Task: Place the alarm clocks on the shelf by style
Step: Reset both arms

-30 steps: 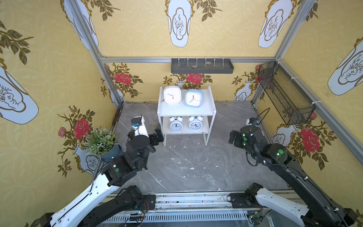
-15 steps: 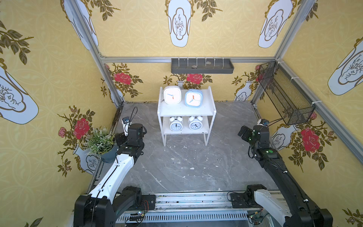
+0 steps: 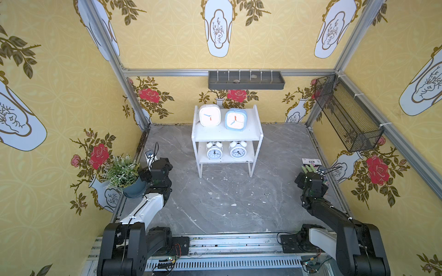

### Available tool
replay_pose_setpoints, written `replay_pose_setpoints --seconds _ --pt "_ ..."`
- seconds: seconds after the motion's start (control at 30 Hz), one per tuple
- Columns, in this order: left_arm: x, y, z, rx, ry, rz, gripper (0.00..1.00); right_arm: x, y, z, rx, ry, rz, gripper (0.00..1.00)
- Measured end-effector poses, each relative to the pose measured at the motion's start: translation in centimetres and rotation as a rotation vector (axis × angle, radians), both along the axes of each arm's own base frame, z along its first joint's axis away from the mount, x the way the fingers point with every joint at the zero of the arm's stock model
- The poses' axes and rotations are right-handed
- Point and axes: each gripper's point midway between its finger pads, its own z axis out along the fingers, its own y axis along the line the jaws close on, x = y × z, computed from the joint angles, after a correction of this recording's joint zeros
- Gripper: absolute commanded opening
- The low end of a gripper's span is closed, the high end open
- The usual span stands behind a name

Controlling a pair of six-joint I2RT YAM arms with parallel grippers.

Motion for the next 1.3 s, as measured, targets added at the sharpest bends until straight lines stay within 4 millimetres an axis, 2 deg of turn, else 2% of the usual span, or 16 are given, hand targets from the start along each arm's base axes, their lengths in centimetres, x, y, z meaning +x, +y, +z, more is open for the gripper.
replay_pose_setpoints --seconds 0.13,0.2,0.23,0.33,0.47,0.53,0.73,1.3 --pt "-0.1 -0.4 -0.1 0.001 -0.003 -0.054 0.99 0.8 -1.1 0.2 0.029 -0.081 -0.003 0.98" --pt "-0.3 -0.4 -0.9 -0.004 0.013 -0.065 0.99 1.0 -1.3 -0.4 0.044 -0.101 0.006 0.98" --pt "-0.4 -0.7 -1.6 -0.010 0.027 -0.080 0.99 1.1 -0.9 -0.8 0.052 -0.088 0.030 0.98" --pt "-0.8 -1.4 -3.7 -0.025 0.061 -0.125 0.99 2.6 0.8 -0.3 0.058 -0.129 0.146 0.98" --pt "-1.2 -1.5 -5.4 -0.022 0.056 -0.130 0.99 3.3 2.7 -1.1 0.054 -0.119 0.237 0.98" --pt "-1.0 -1.8 -5.5 -0.012 0.046 -0.149 0.99 3.8 2.9 -0.1 0.038 -0.159 0.258 0.98" --pt "-0.4 -4.0 -6.1 -0.002 0.022 -0.291 0.99 4.2 3.0 0.4 0.027 -0.175 0.268 0.97" --pt "0.0 -4.6 -4.7 0.017 -0.062 -0.334 0.99 4.3 3.6 0.4 -0.003 -0.165 0.284 0.98"
